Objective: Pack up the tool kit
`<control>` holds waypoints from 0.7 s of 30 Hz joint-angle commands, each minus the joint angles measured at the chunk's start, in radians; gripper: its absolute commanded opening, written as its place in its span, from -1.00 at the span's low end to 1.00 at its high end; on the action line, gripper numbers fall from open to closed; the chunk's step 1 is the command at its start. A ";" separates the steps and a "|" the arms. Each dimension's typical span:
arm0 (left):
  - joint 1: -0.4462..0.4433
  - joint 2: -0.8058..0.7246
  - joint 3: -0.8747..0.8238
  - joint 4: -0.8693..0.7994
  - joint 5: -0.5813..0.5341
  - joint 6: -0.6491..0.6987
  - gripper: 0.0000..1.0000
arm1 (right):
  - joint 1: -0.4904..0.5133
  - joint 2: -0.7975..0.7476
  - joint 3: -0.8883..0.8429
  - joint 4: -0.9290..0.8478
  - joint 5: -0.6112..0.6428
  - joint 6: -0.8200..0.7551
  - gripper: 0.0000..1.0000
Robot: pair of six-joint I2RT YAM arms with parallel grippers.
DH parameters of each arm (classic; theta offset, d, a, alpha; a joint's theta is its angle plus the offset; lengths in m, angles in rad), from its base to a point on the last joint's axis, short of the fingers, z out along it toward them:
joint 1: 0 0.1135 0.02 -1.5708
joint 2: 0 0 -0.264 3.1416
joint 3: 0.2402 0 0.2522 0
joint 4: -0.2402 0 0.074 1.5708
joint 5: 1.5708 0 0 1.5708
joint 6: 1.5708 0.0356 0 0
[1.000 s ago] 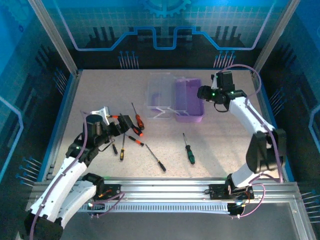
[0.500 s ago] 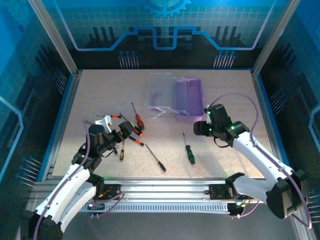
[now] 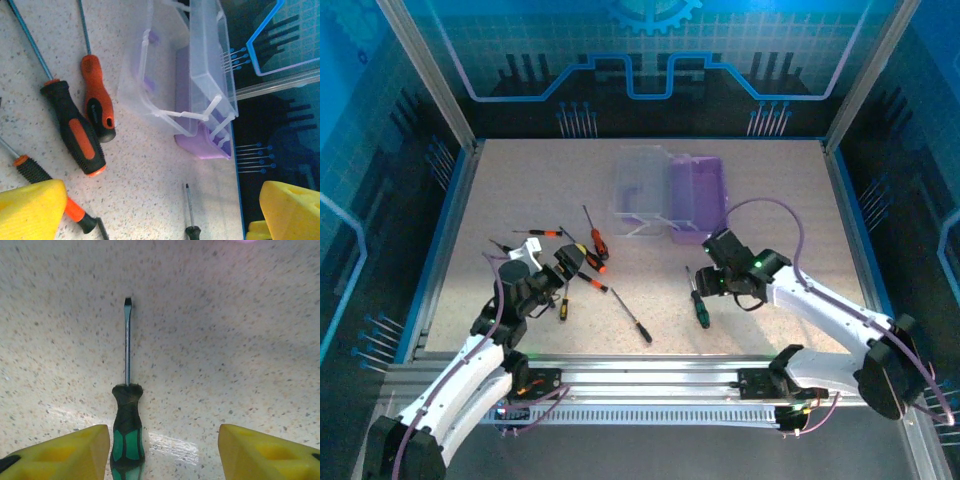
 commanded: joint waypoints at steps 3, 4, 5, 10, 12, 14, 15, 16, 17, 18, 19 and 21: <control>-0.009 0.012 -0.024 0.098 -0.015 -0.039 0.99 | 0.051 0.102 0.030 0.008 0.016 0.038 0.14; -0.011 0.017 -0.019 0.088 -0.015 -0.041 0.99 | 0.057 0.122 0.029 0.018 0.012 0.040 0.14; -0.013 0.020 -0.016 0.080 -0.015 -0.046 0.99 | 0.062 0.142 0.031 0.019 0.015 0.051 0.12; -0.013 0.018 0.010 0.045 -0.018 -0.072 0.99 | 0.119 0.190 0.027 0.039 0.040 0.098 0.08; -0.013 0.014 0.024 0.028 -0.022 -0.058 0.99 | 0.127 0.209 0.016 0.043 0.036 0.117 0.05; -0.013 0.012 0.042 -0.007 -0.039 -0.055 0.99 | 0.136 0.223 0.002 0.044 0.035 0.136 -0.01; -0.013 0.013 0.048 -0.016 -0.045 -0.052 0.99 | 0.140 0.228 -0.005 0.048 0.033 0.142 -0.03; -0.013 0.015 0.049 -0.017 -0.050 -0.048 0.99 | 0.146 0.231 -0.012 0.052 0.028 0.149 -0.03; -0.013 0.017 0.049 -0.018 -0.055 -0.050 0.99 | 0.152 0.234 -0.018 0.056 0.020 0.154 -0.04; -0.013 0.020 0.049 -0.019 -0.060 -0.053 0.99 | 0.156 0.237 -0.024 0.063 0.014 0.157 -0.04; -0.013 0.023 0.049 -0.015 -0.062 -0.054 0.99 | 0.157 0.241 -0.029 0.071 0.010 0.163 -0.05; -0.013 0.029 0.051 -0.017 -0.064 -0.054 0.99 | 0.158 0.256 -0.038 0.087 0.002 0.171 -0.08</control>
